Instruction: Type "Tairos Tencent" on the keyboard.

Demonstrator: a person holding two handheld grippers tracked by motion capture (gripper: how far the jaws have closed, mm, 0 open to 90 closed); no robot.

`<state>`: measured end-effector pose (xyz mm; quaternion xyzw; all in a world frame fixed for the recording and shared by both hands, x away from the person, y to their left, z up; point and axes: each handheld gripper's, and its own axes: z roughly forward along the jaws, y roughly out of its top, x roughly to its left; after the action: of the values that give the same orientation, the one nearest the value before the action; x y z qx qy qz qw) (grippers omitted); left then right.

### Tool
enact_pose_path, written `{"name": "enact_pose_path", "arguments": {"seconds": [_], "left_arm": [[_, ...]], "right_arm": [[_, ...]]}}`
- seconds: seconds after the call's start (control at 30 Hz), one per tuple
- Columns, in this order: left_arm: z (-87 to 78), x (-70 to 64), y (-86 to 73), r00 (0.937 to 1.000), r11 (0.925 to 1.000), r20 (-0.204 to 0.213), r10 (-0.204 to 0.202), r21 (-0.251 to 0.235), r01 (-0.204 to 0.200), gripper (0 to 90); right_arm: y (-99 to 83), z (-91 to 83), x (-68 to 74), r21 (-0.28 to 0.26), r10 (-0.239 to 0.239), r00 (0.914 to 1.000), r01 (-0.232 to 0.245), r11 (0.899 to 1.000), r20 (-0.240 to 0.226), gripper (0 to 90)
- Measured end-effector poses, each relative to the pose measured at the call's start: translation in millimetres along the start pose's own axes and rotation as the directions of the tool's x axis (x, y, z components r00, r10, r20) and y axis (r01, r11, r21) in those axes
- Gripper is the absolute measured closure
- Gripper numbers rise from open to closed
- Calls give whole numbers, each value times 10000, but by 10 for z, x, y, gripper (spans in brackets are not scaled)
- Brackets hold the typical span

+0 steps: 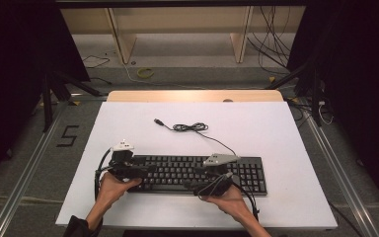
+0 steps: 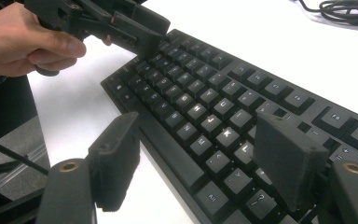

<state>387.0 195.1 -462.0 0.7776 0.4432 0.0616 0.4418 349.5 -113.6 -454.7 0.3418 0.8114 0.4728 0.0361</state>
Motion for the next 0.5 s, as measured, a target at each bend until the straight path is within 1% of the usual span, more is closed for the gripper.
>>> {"name": "enact_pose_path", "arguments": {"seconds": [0.13, 0.17, 0.37, 0.43, 0.5], "left_arm": [[14, -1, -2, 9999, 9999, 40, 109, 93, -109, 441], [17, -6, -4, 10000, 9999, 63, 75, 131, -76, 453], [46, -7, -5, 9995, 9989, 148, 284, 374, -289, 559], [57, -11, -7, 9993, 9984, 94, 350, 444, -354, 591], [63, -12, -7, 9991, 9978, 131, 397, 522, -404, 624]], "right_arm": [[0, 0, 3, 21, -17, 10000, 17, 10000, -5, 325], [0, 0, 4, 23, -15, 10000, 15, 10000, -6, 326], [-2, 4, 4, 20, -24, 10000, 24, 10000, -11, 325], [-2, 5, 4, 24, -26, 10000, 26, 10000, -15, 325], [-1, 5, 5, 22, -22, 10000, 22, 10000, -17, 325]]}}
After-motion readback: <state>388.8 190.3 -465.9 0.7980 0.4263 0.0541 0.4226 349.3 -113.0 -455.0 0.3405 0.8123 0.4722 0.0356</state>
